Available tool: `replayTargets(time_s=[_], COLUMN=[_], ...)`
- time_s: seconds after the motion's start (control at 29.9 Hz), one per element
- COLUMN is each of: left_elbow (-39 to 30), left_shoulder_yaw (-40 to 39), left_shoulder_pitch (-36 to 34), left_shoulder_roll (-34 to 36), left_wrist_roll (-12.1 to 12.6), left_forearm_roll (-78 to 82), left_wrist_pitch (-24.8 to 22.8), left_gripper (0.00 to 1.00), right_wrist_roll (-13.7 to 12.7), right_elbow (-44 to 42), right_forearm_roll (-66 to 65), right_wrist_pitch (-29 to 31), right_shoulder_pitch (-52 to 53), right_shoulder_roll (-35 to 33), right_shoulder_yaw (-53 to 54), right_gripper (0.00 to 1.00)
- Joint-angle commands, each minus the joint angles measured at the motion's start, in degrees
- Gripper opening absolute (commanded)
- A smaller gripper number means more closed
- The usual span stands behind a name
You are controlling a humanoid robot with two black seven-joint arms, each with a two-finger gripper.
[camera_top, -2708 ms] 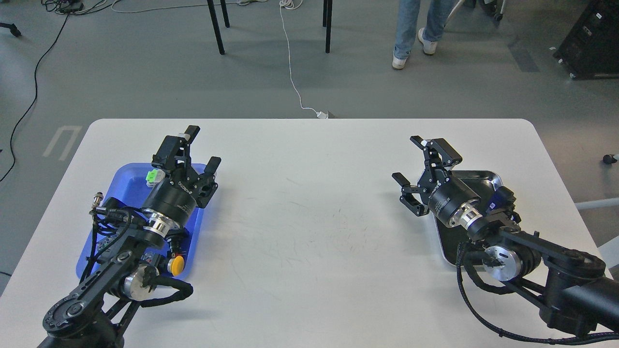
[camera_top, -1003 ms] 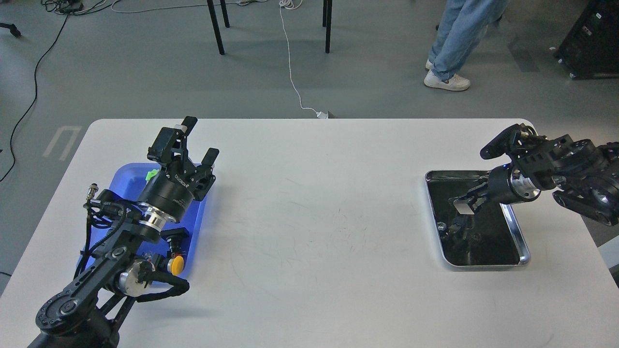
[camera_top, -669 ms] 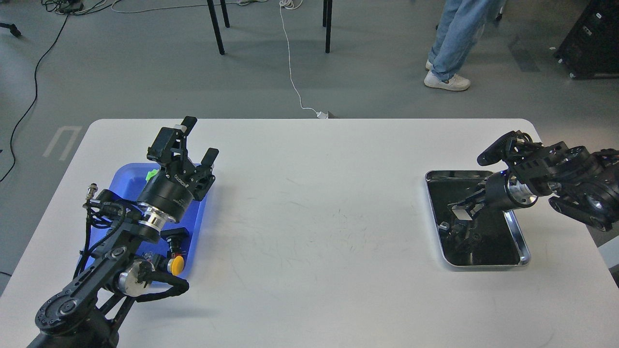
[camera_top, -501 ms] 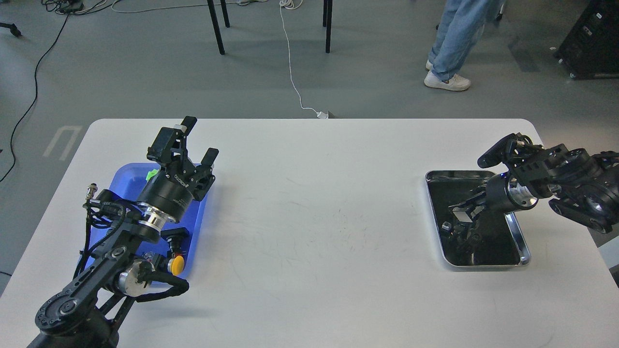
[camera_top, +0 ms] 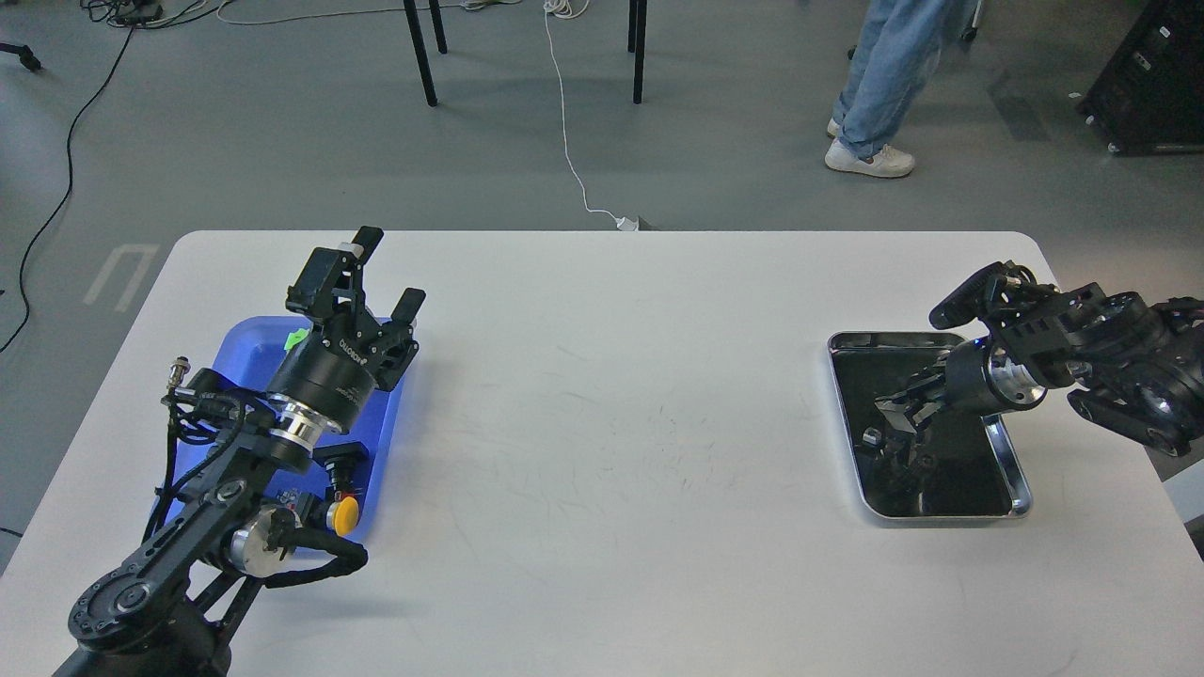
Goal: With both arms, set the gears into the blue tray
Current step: 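Grasp a small black gear with the right gripper and lift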
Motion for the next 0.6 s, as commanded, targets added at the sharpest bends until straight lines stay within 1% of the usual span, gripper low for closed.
replayTargets(time_s=[0.0,0.07,0.33,0.57], left_elbow=[0.0,0.0,0.0,0.0], left_shoulder_yaw=[0.0,0.0,0.0,0.0], left_shoulder_pitch=[0.0,0.0,0.0,0.0], left_shoulder_roll=[-0.1,-0.1,-0.1,0.1], left_wrist_roll=[0.0,0.0,0.0,0.0], left_forearm_roll=[0.0,0.0,0.0,0.0], left_wrist_pitch=[0.0,0.0,0.0,-0.1], left_gripper=[0.98,0.98,0.98,0.98], right_wrist_roll=[0.0,0.0,0.0,0.0], right_elbow=[0.0,0.0,1.9,7.7], right_forearm_roll=[0.0,0.1,0.1,0.2], right_wrist_pitch=[0.0,0.0,0.0,0.0], right_shoulder_pitch=[0.0,0.1,2.4,8.5], right_shoulder_roll=[0.0,0.0,-0.5,-2.3], right_shoulder_yaw=[0.0,0.0,0.1,0.2], right_gripper=[0.22,0.20,0.19,0.19])
